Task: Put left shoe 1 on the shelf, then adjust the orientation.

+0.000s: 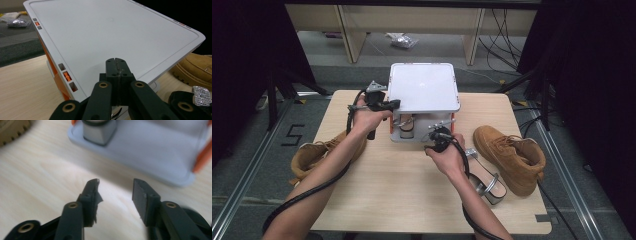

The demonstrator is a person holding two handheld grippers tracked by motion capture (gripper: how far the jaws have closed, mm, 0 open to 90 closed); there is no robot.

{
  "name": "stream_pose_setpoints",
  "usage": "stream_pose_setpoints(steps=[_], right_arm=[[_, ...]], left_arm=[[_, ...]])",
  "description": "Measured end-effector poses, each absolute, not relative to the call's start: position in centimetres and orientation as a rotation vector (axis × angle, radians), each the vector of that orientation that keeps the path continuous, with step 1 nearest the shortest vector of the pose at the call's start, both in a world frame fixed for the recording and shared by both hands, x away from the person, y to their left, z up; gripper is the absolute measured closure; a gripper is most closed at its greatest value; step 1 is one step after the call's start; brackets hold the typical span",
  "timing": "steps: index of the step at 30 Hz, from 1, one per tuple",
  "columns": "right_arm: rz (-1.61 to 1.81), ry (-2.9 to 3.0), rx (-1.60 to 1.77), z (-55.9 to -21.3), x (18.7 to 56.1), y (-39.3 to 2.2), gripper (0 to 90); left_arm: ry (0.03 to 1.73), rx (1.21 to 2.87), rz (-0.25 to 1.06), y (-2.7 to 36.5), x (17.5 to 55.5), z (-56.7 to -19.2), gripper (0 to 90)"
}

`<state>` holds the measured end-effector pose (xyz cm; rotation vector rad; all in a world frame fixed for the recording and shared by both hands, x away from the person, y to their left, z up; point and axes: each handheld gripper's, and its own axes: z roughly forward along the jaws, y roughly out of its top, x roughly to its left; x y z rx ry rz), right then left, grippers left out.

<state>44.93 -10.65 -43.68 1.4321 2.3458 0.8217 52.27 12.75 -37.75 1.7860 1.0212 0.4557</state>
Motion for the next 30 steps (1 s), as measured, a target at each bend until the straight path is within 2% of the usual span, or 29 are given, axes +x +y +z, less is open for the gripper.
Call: stream_pose_setpoints(steps=[14,30], right_arm=[[0.76,2.312,1.491,-43.0,41.0,-17.3,51.9],[0.618,2.4,1.494,-42.2,40.1,-22.3,44.5]], left_arm=[[1.024,1.786,0.45,12.8,52.3,-37.7,89.6],[1.027,1.803,0.462,12.7,52.3,-37.6,89.6]])
